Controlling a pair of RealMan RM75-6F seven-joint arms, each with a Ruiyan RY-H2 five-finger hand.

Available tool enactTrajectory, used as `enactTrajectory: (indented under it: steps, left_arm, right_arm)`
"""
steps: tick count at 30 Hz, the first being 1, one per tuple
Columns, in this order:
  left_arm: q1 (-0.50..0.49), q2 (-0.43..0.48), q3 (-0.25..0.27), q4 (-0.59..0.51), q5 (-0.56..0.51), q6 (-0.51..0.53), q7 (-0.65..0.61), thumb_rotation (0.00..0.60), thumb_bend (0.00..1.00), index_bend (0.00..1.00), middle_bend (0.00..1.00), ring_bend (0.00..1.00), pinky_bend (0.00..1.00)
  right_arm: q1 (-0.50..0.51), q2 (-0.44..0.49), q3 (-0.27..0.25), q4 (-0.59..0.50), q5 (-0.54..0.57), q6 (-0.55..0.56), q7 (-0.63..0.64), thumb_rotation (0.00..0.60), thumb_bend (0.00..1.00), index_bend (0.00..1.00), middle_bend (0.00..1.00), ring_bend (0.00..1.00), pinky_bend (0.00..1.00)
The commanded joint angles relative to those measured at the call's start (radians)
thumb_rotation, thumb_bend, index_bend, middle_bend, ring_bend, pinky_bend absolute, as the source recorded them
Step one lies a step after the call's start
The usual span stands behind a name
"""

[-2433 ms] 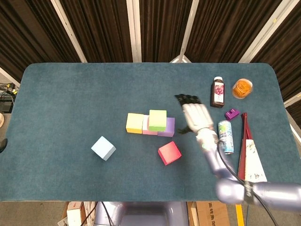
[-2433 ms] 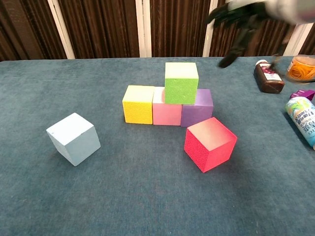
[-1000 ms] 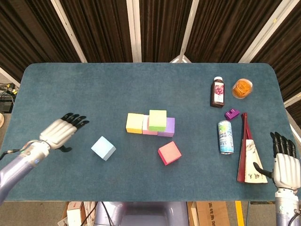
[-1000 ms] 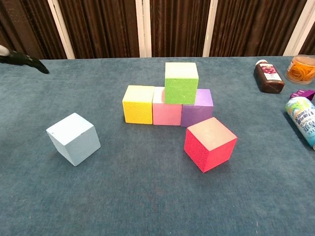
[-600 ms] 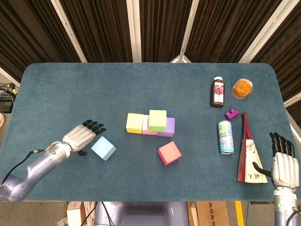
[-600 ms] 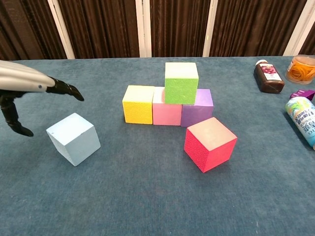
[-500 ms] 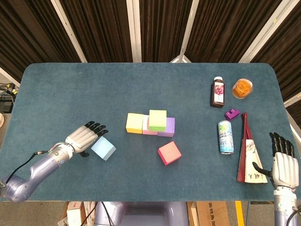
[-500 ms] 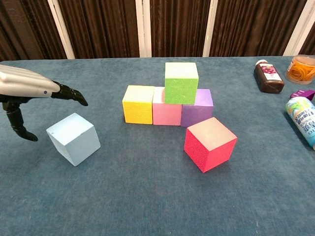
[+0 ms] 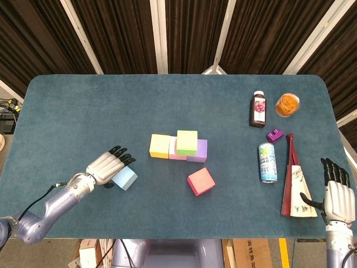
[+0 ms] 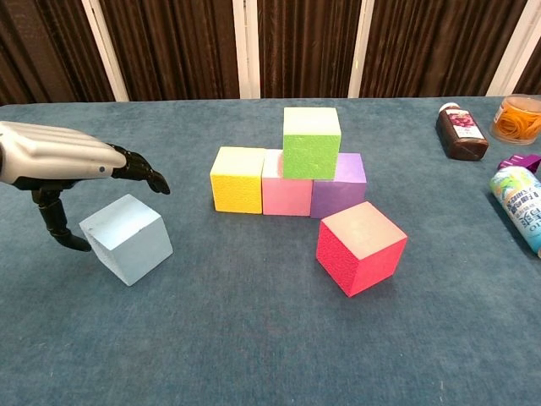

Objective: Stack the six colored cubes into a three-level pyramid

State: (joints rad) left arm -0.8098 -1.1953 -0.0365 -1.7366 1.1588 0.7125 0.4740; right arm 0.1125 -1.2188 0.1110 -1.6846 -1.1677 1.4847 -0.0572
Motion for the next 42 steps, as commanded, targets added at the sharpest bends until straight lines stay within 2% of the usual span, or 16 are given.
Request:
enactTrajectory:
  steps: [1, 16, 24, 34, 39, 42]
  left_arm:
    - [0.001, -0.006, 0.002, 0.0, -0.006, 0.007, -0.008, 0.6, 0.28, 0.14, 0.12, 0.0, 0.0]
    - [0.006, 0.003, 0.012, -0.015, 0.019, 0.04, -0.068, 0.6, 0.31, 0.18, 0.2, 0.0, 0.0]
    - [0.01, 0.015, 0.017, -0.009, 0.02, 0.049, -0.089, 0.6, 0.31, 0.18, 0.2, 0.0, 0.0]
    - [-0.004, 0.009, 0.033, -0.002, 0.003, 0.03, -0.069, 0.6, 0.29, 0.13, 0.13, 0.0, 0.0]
    - [-0.011, 0.007, 0.038, 0.001, 0.013, 0.022, -0.069, 0.6, 0.28, 0.14, 0.14, 0.0, 0.0]
    - [-0.014, 0.005, 0.043, 0.003, 0.029, 0.018, -0.072, 0.6, 0.29, 0.17, 0.19, 0.0, 0.0]
  right_arm:
    - [-0.003, 0.002, 0.004, -0.002, 0.0, -0.002, 0.0, 0.6, 0.2, 0.05, 0.08, 0.03, 0.0]
    - [-0.011, 0.003, 0.03, 0.005, 0.02, -0.041, 0.008, 0.6, 0.2, 0.05, 0.08, 0.03, 0.0]
    - [-0.012, 0.011, 0.032, 0.0, 0.021, -0.069, 0.013, 0.6, 0.2, 0.05, 0.08, 0.03, 0.0]
    - [-0.015, 0.022, 0.042, -0.01, 0.042, -0.096, 0.024, 0.6, 0.2, 0.05, 0.08, 0.03, 0.0]
    - [-0.017, 0.023, 0.046, -0.015, 0.047, -0.101, 0.025, 0.6, 0.2, 0.05, 0.08, 0.03, 0.0]
    - [-0.018, 0.024, 0.049, -0.017, 0.054, -0.108, 0.026, 0.6, 0.2, 0.05, 0.08, 0.04, 0.0]
